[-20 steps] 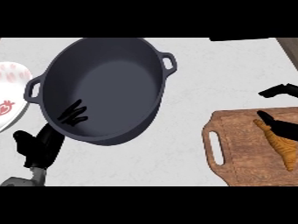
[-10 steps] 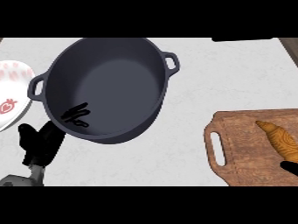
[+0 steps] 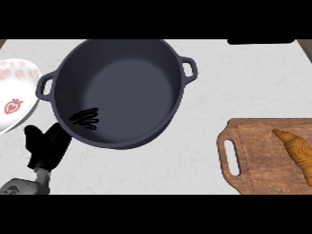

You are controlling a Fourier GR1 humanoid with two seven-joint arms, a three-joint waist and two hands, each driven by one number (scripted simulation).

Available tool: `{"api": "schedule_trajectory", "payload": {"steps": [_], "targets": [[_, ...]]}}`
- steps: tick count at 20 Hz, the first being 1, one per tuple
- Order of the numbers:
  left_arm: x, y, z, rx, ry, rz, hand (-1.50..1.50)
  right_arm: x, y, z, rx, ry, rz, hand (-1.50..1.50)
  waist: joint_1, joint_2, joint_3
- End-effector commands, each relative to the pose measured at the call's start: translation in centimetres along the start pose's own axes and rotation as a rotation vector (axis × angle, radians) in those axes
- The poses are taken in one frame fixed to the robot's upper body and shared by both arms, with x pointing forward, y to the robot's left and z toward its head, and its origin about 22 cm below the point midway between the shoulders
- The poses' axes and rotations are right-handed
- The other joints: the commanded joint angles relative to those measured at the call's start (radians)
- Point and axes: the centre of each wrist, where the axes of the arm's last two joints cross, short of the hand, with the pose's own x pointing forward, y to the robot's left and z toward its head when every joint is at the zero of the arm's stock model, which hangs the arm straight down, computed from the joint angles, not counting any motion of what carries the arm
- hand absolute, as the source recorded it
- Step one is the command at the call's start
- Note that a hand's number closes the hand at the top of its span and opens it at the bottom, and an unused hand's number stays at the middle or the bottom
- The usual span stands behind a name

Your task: Pick the croissant from the cutting board and place it in the pot

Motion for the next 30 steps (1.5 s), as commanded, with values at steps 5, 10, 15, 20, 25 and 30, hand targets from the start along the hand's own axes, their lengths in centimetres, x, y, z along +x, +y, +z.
{"api": "schedule_trajectory", "payload": {"steps": [5, 10, 15, 20, 25, 30], "targets": [[-0.3, -1.3, -1.5, -0.063, 0.061, -0.024, 0.0, -1.2, 0.7, -0.6, 0.224, 0.269, 0.053, -1.5, 0.029, 0.018, -0.005], [-1.3, -2.8, -1.0, -0.074, 0.052, -0.024, 0.0, -3.5, 2.6, -0.3, 0.348, 0.352, 0.138, -1.5, 0.032, 0.016, -0.004], [-0.7, -1.4, -1.5, -0.056, 0.076, -0.013, 0.0, -7.9, 1.4, -0.8, 0.286, 0.34, 0.153, -1.5, 0.029, 0.014, -0.004], [-2.7, -2.8, -1.5, -0.056, 0.081, -0.011, 0.0, -9.2, -0.2, -0.6, 0.234, 0.293, 0.139, -1.5, 0.019, 0.014, -0.004], [-2.3, -1.9, -0.5, -0.059, 0.083, -0.035, 0.0, -10.7, 0.4, -0.6, 0.253, 0.273, 0.021, -1.5, 0.023, 0.012, -0.004], [-1.0, -2.1, -1.4, -0.058, 0.074, -0.005, 0.0, -12.4, 0.5, 0.7, 0.282, 0.21, -0.135, -1.5, 0.019, 0.012, -0.004]]}}
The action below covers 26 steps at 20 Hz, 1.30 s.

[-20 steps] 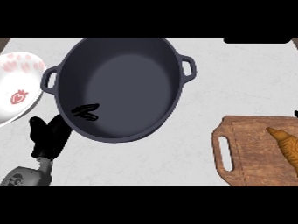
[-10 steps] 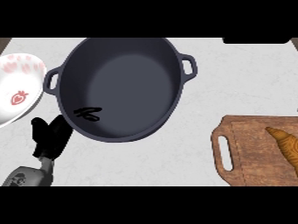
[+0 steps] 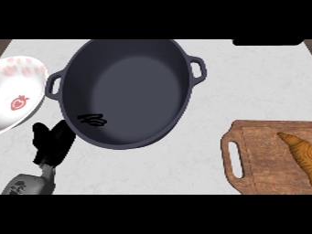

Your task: Pick the croissant from the cutting board and place it in the pot

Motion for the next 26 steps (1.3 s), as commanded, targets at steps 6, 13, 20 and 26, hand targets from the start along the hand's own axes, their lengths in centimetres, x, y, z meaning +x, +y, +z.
{"api": "schedule_trajectory", "payload": {"steps": [6, 13, 20, 26], "targets": [[-2.4, -1.9, 0.6, -0.017, 0.081, 0.0, 0.0, -3.1, 1.3, -0.5, 0.014, -0.032, -0.22, -1.5, -0.002, 0.011, -0.009], [-2.6, -3.5, 1.0, -0.031, 0.074, 0.001, 0.0, -5.7, 4.2, -2.5, 0.055, 0.002, -0.302, -1.5, 0.006, 0.013, -0.008], [-1.5, -0.8, 0.0, -0.022, 0.099, -0.018, 0.0, -7.7, 7.6, -2.9, 0.11, -0.097, -0.138, 1.5, 0.001, 0.014, -0.008], [-1.1, -1.9, -0.8, -0.035, 0.082, 0.0, 0.0, -9.4, 7.0, -3.3, 0.078, -0.114, -0.286, 1.5, 0.002, 0.016, -0.008]]}}
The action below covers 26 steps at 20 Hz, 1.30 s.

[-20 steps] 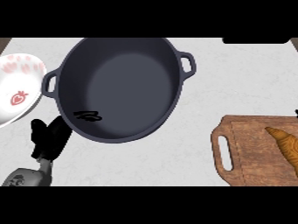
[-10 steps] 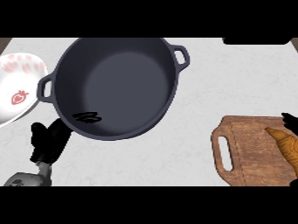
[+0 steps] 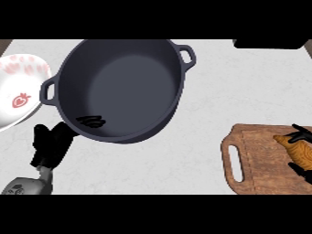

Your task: Pick the croissant from the cutting board and place it in the pot

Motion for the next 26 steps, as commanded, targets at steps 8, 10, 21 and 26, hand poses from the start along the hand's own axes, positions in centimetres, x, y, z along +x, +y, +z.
{"api": "schedule_trajectory", "payload": {"steps": [8, 10, 21, 26], "targets": [[-2.4, -2.5, 0.2, -0.023, 0.05, 0.04, 0.0, 0.4, 0.9, -3.6, 0.015, -0.177, -0.025, 1.5, -0.004, 0.024, 0.008], [-0.3, -3.8, -1.0, -0.067, 0.036, 0.046, 0.0, 4.1, 1.9, -9.7, 0.12, -0.257, -0.037, 1.5, 0.034, 0.035, 0.01], [-0.5, -4.0, -0.9, -0.104, 0.021, 0.028, 0.0, 14.0, 1.2, -20.4, 0.297, -0.468, 0.03, 1.5, 0.051, 0.044, 0.01], [-0.8, -2.8, -0.3, -0.076, 0.031, 0.04, 0.0, 18.7, -0.3, -22.7, 0.258, -0.564, 0.126, 1.5, 0.037, 0.037, 0.009]]}}
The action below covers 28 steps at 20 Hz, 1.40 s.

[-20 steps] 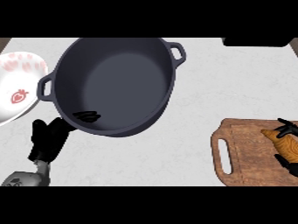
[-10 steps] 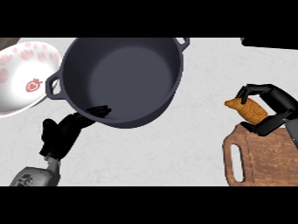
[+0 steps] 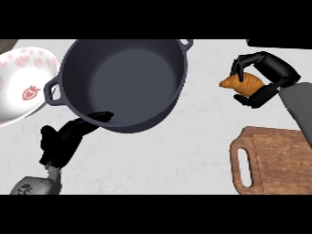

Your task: Pick the croissant from the cutting board and place it in the pot

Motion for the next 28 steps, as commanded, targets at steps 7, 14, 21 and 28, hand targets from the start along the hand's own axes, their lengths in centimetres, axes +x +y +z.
{"api": "schedule_trajectory", "payload": {"steps": [7, 14, 21, 28], "targets": [[-1.9, -1.5, -1.5, 0.019, 0.097, 0.011, 0.0, 4.0, -0.9, -5.5, 0.06, -0.207, 0.169, 1.5, -0.052, -0.004, -0.011], [-2.5, 0.1, -0.1, 0.045, 0.102, 0.019, 0.0, 11.9, -0.1, -13.3, 0.097, -0.196, 0.251, 1.5, -0.057, -0.011, -0.012], [-2.4, -2.3, -0.5, 0.043, 0.107, 0.021, 0.0, 16.1, 5.6, -18.0, 0.182, -0.198, 0.377, 1.5, -0.067, -0.014, -0.012], [-1.3, 0.7, 0.4, 0.009, 0.094, 0.006, 0.0, 17.6, 11.2, -21.2, 0.274, -0.136, 0.525, 1.5, -0.044, -0.008, -0.012]]}}
